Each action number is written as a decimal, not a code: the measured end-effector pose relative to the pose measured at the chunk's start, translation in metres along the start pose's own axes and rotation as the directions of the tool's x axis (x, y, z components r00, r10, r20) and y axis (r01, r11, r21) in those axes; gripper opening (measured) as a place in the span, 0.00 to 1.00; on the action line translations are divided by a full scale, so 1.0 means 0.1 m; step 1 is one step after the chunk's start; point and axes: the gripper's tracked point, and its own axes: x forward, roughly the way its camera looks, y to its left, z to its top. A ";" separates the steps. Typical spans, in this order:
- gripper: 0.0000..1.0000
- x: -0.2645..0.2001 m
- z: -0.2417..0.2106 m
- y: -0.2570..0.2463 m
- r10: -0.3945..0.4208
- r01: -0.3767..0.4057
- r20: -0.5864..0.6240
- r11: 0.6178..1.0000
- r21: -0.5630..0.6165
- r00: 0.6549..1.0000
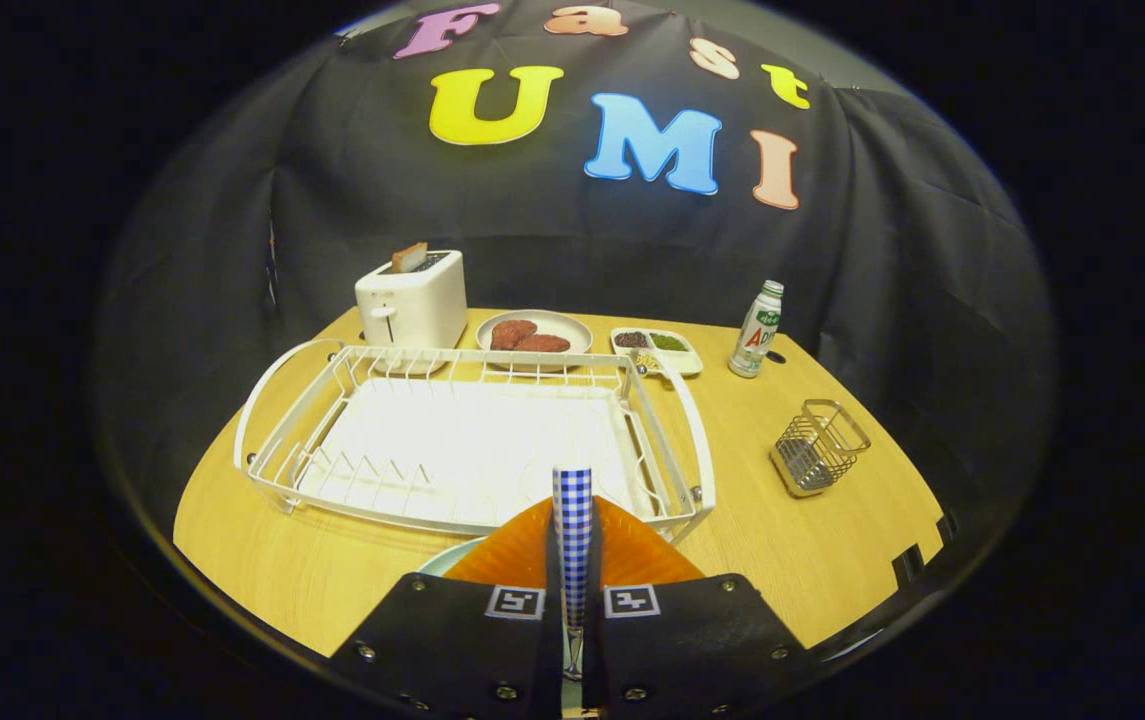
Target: Take the plate from the dish rack, then take the spoon from the basket and place it into the plate.
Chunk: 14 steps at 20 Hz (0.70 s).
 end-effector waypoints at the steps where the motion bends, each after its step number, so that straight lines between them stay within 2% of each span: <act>1: 0.08 0.02 -0.05 0.02 0.009 -0.009 -0.012 1.000 -0.006 1.000; 14: 0.14 0.07 -0.27 0.14 0.060 -0.056 -0.086 0.997 0.044 0.995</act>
